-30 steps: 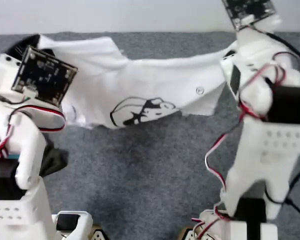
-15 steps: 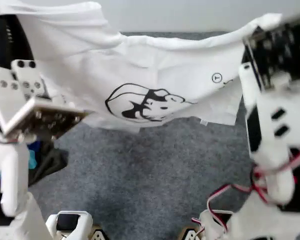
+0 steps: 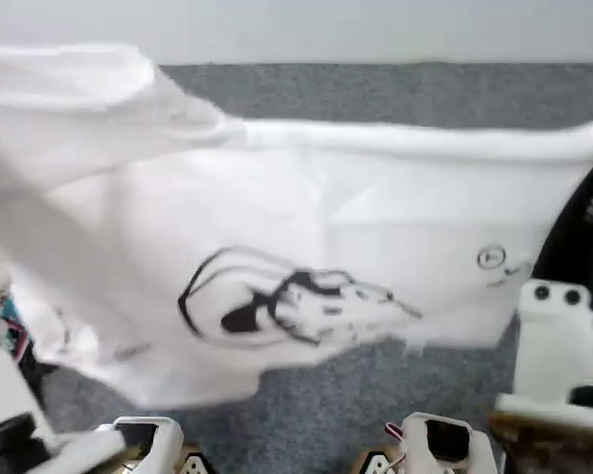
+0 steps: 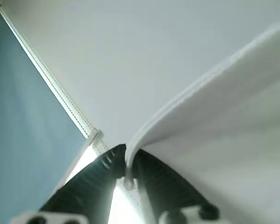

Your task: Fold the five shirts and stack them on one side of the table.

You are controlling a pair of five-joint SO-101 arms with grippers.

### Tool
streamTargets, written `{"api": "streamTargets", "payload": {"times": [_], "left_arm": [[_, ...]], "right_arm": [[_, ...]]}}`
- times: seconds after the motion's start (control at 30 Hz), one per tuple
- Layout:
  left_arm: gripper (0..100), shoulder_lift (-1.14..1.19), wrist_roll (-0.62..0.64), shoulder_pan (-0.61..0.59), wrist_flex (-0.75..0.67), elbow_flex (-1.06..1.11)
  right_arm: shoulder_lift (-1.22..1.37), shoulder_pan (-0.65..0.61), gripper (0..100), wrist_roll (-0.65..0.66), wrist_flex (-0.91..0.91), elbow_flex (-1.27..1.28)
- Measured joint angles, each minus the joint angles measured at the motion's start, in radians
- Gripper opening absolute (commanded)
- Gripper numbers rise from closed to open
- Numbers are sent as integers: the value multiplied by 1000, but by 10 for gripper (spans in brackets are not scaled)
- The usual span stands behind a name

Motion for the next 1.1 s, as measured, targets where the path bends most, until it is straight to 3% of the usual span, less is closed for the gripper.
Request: {"api": "streamTargets", "payload": {"times": [0.27, 0.43, 0.53, 0.77, 0.93, 1.1], "left_arm": [[14, 0, -25, -2, 272, 127], [14, 6, -25, -2, 281, 427], [14, 15, -25, 0, 169, 646], [14, 97, -26, 0, -275, 1062], [13, 324, -29, 0, -450, 1034], [13, 597, -29, 2, -489, 832]], "right_arm": [[66, 2, 10, 43, 247, 14], [247, 0, 10, 43, 256, 198], [336, 0, 10, 32, 209, 322], [532, -12, 10, 2, -74, 549], [680, -12, 10, 0, -318, 611], [839, -14, 10, 0, -563, 611]]}}
